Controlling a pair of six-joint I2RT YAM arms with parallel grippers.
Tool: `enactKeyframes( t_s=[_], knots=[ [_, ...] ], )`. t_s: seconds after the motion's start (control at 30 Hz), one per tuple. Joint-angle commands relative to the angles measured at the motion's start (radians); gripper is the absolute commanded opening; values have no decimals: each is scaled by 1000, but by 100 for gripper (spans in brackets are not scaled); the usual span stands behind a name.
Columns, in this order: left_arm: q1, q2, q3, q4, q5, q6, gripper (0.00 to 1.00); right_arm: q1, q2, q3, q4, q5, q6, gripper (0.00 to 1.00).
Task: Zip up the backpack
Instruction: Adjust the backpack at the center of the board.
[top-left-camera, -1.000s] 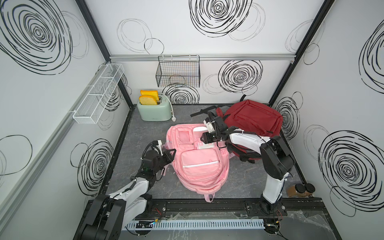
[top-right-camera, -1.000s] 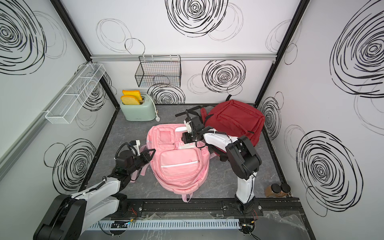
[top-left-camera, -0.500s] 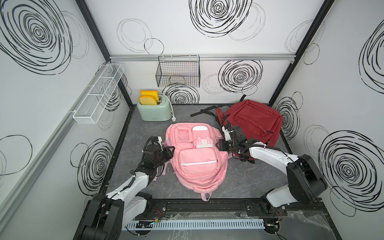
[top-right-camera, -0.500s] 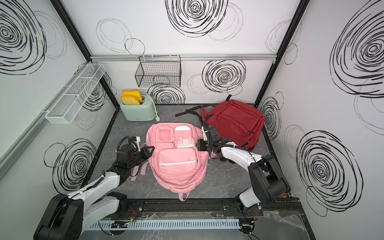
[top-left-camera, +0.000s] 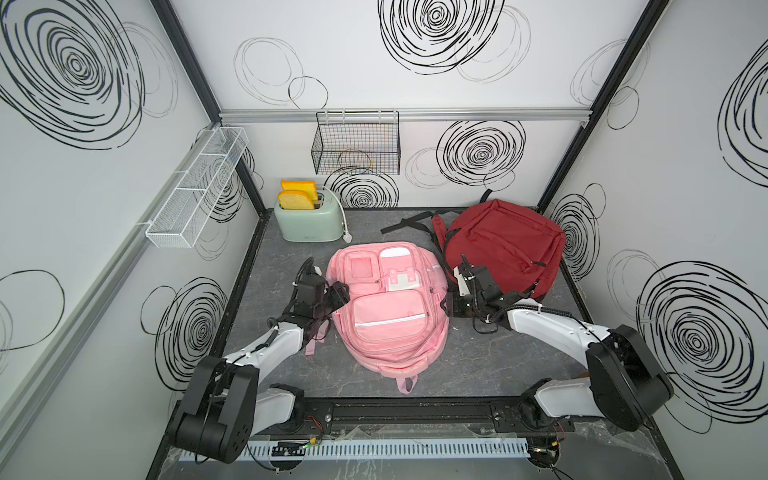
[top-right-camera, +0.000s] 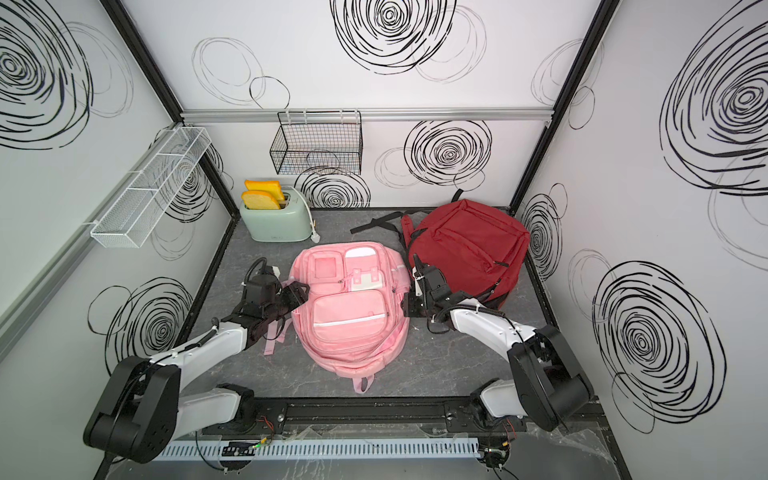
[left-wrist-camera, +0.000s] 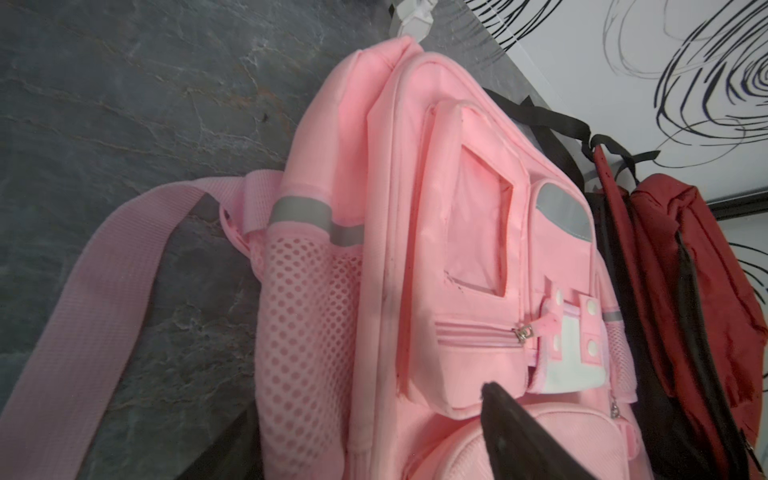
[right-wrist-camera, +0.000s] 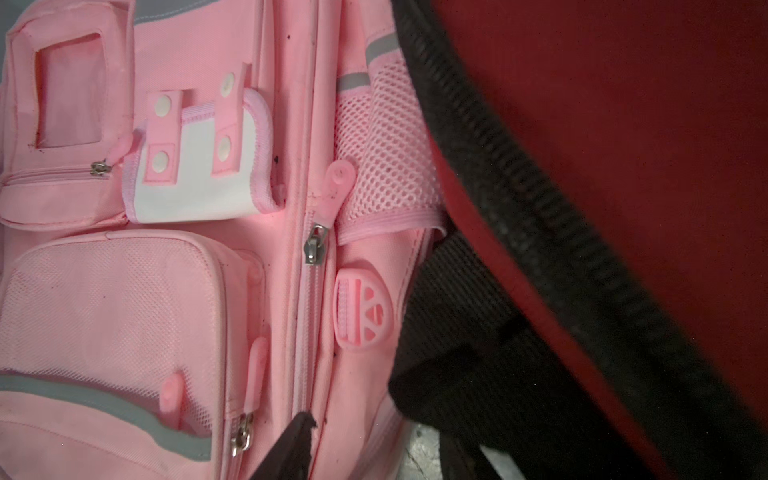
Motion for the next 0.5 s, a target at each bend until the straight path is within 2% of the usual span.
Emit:
enactKeyframes(
  t_s=[0.0, 0.07, 0.3, 0.47],
  knots=[
    [-21, -62, 25, -29, -67, -1, 94, -1, 0, -34, 65, -33, 24, 52],
    [-38, -115, 22, -89, -112, 0, 100, -1, -4, -51, 95, -59, 27, 52],
    [-143, -340, -3, -345, -219, -46, 98, 0, -20, -83, 144, -95, 30, 52],
    [-185, -434, -10, -517, -271, -92, 98, -1, -19, -77, 149, -92, 29, 51]
  ],
)
